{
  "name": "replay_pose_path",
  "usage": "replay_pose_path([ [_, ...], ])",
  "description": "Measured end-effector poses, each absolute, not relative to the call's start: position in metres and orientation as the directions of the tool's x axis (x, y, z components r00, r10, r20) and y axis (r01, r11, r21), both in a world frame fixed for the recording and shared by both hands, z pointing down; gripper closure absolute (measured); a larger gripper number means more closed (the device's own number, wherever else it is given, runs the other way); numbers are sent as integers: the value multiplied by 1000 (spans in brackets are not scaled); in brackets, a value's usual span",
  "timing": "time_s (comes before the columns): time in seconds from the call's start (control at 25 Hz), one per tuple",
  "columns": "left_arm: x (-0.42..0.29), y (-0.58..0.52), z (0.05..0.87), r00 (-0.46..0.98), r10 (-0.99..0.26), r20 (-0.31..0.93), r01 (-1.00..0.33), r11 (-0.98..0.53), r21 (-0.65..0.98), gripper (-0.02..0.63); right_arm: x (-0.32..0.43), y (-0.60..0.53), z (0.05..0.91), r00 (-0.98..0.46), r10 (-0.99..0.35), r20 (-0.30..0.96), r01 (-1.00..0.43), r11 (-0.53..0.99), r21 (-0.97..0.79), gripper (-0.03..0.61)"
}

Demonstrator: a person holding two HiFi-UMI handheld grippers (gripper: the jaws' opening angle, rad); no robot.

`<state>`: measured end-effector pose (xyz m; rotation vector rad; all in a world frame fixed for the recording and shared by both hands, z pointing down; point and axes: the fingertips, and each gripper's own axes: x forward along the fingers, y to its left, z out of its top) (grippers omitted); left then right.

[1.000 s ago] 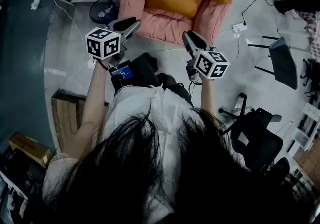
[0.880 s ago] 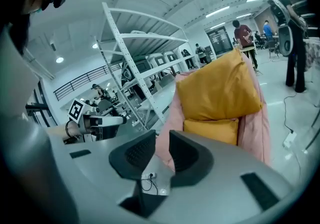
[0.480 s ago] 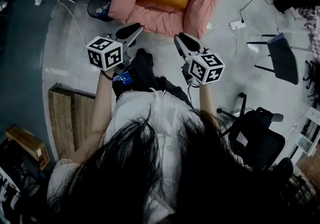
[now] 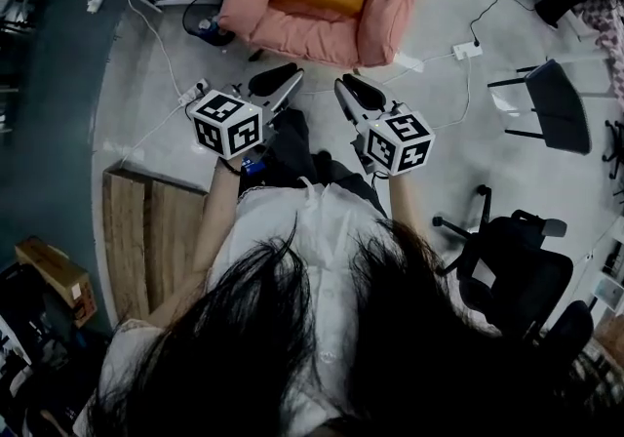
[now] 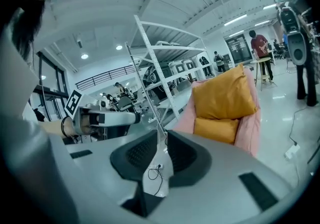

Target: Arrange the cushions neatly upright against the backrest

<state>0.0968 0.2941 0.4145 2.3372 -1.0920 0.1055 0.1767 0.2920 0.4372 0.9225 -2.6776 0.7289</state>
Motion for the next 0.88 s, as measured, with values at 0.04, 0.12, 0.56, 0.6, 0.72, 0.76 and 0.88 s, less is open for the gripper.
replay_pose_path([
  [0.04, 99, 301, 415, 667, -684, 297, -730, -519, 445, 534, 177, 298, 436, -784, -514, 348, -619, 686, -382, 503],
  [0.12, 101, 313, 415, 664, -683, 304, -734, -518, 438, 534, 176, 308, 435, -790, -510, 341, -612, 695, -379, 505],
  [0.56, 112, 350, 412, 655, -688, 313, -745, -520, 417, 534, 182, 339, 426, -804, -501, 321, -592, 725, -351, 511],
  [0.6, 112, 352, 412, 656, -686, 314, -745, -521, 417, 534, 182, 341, 426, -804, -501, 321, -592, 726, -350, 511],
  [0.72, 116, 356, 411, 658, -683, 317, -743, -522, 419, 534, 185, 344, 424, -805, -500, 319, -590, 729, -347, 511],
  [0.76, 117, 357, 411, 659, -682, 317, -743, -523, 418, 534, 186, 345, 424, -805, -501, 317, -590, 730, -346, 511],
  [0.88, 123, 359, 411, 661, -678, 321, -742, -527, 415, 534, 192, 347, 424, -804, -505, 314, -592, 728, -347, 511],
])
